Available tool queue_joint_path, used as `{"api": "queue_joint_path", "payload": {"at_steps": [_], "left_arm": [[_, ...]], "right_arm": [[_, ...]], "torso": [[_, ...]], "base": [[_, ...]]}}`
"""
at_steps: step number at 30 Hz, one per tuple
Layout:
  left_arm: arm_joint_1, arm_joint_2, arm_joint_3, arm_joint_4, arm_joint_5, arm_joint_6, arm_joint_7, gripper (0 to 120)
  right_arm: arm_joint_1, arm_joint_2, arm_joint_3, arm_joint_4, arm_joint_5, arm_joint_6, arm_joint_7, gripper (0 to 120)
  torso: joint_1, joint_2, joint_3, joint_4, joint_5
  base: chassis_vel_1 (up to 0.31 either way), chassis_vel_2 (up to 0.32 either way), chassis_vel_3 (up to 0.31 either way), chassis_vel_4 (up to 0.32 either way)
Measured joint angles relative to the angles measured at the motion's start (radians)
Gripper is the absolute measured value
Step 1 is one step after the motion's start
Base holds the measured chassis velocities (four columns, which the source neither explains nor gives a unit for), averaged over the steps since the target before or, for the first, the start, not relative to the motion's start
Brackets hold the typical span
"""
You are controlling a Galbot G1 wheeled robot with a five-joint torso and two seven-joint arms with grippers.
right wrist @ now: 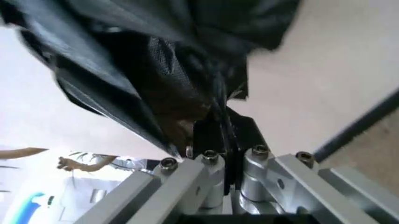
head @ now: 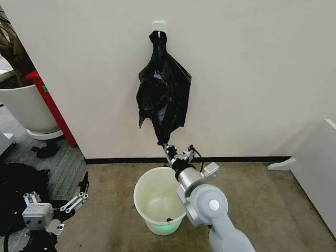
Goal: Place the garbage bag over the trash bin.
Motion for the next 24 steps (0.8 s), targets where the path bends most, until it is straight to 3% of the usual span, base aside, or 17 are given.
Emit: {"api": "queue_joint_path", "payload": {"at_steps": [4,12,16,18,19,22,24], "left_arm": [[-0.001,0.020,-0.007,0.000,-0.012,0.011,-0.002,100],[-0.019,0.160,-0.042,0.000,-0.189,0.136,-0.052,100],[-0.081,0.358,-0.118,0.000,-0.438,0.268,-0.139,100],[-0.092,0.387,-0.127,0.000,-0.462,0.278,-0.147,100],[-0.123,0.458,-0.141,0.000,-0.512,0.297,-0.166,100],[-0.232,0.588,-0.133,0.000,-0.598,0.332,-0.197,100],[-0.251,0.604,-0.127,0.000,-0.610,0.338,-0.202,100]], "right_arm": [[0.016,-0.010,0.001,0.007,-0.003,-0.007,0.001,0],[0.018,-0.032,-0.014,-0.005,-0.082,-0.038,-0.012,0],[0.018,-0.045,-0.042,-0.028,-0.148,-0.043,-0.026,0],[0.019,-0.046,-0.047,-0.031,-0.155,-0.042,-0.027,0],[0.021,-0.046,-0.056,-0.038,-0.166,-0.042,-0.027,0],[0.031,-0.044,-0.074,-0.060,-0.193,-0.042,-0.028,0],[0.033,-0.043,-0.077,-0.064,-0.199,-0.042,-0.028,0]], "torso": [[0.000,0.000,0.000,0.0000,0.0000],[0.000,0.000,0.000,0.0002,-0.0003],[0.000,0.000,0.000,0.0001,-0.0005],[0.000,0.000,0.000,0.0000,-0.0004],[0.000,0.000,0.000,-0.0004,-0.0001],[0.000,0.000,0.000,-0.0003,-0.0002],[0.000,0.000,0.000,-0.0001,-0.0002]], "base": [[0.000,0.000,0.000,0.000],[0.000,0.000,0.000,0.000],[0.000,0.000,0.000,0.000],[0.000,0.000,0.000,0.000],[0.000,0.000,0.000,0.000],[0.000,0.000,0.000,0.000],[0.000,0.000,0.000,0.000]]}}
